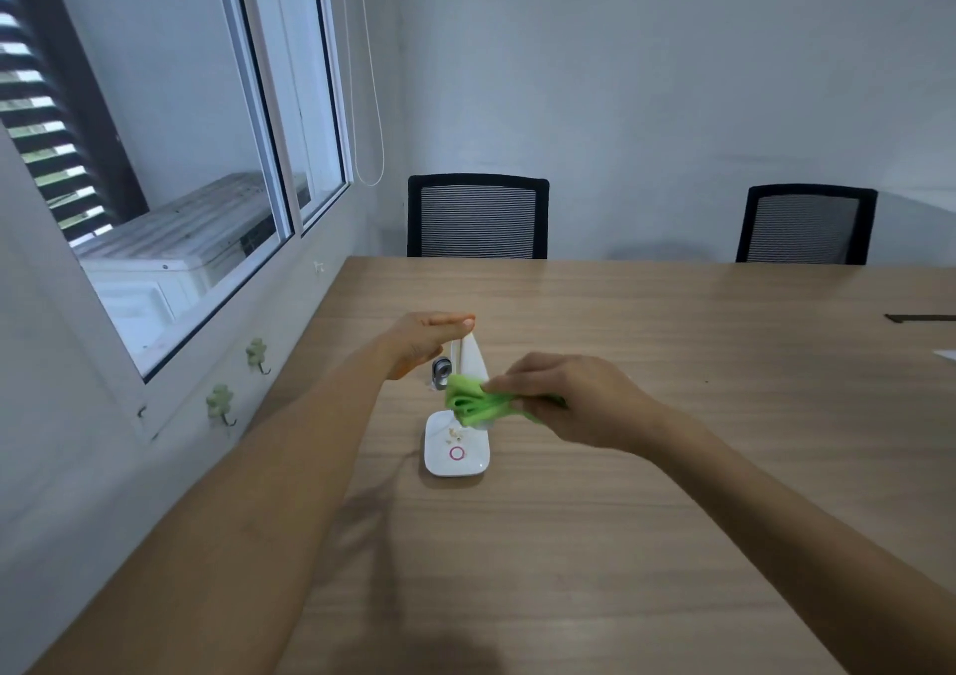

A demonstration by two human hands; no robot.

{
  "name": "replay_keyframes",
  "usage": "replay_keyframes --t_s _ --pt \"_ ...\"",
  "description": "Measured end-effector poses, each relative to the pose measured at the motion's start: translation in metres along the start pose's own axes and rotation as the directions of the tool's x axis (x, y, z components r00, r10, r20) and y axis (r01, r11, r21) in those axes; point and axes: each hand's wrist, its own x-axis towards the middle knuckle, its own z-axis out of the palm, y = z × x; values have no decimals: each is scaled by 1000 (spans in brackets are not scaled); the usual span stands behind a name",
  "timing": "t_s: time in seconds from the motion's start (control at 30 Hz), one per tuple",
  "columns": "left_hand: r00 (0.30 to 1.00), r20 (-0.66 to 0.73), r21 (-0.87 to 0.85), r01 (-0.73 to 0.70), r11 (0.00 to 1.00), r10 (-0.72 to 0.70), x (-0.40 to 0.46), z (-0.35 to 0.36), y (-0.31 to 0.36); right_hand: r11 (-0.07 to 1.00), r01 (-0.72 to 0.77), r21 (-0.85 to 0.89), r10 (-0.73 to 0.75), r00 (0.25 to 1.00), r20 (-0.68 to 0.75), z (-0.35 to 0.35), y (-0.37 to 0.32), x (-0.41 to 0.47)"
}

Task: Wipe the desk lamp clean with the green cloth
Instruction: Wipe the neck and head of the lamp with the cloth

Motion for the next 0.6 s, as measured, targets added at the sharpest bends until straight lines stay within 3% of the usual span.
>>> replay_keyframes --t_s 0.1,0.27,0.4,0.5,0.6 --pt "1000 -1 11 1 1000 -1 -1 0 1 996 56 74 -56 998 1 -5 -2 -9" --pt "1000 -7 -4 11 1000 -11 4 0 -1 988 -132 75 144 969 -200 -4 25 24" --pt "999 -31 -20 7 1000 -7 6 1 1 984 -172 54 177 978 -109 13 19 32" --pt "1000 -21 -32 9 999 -10 6 0 -1 991 -94 95 103 990 -92 17 6 14" --pt "1000 -10 -23 15 1000 -15 5 0 -1 996 20 92 -24 999 38 8 -10 -6"
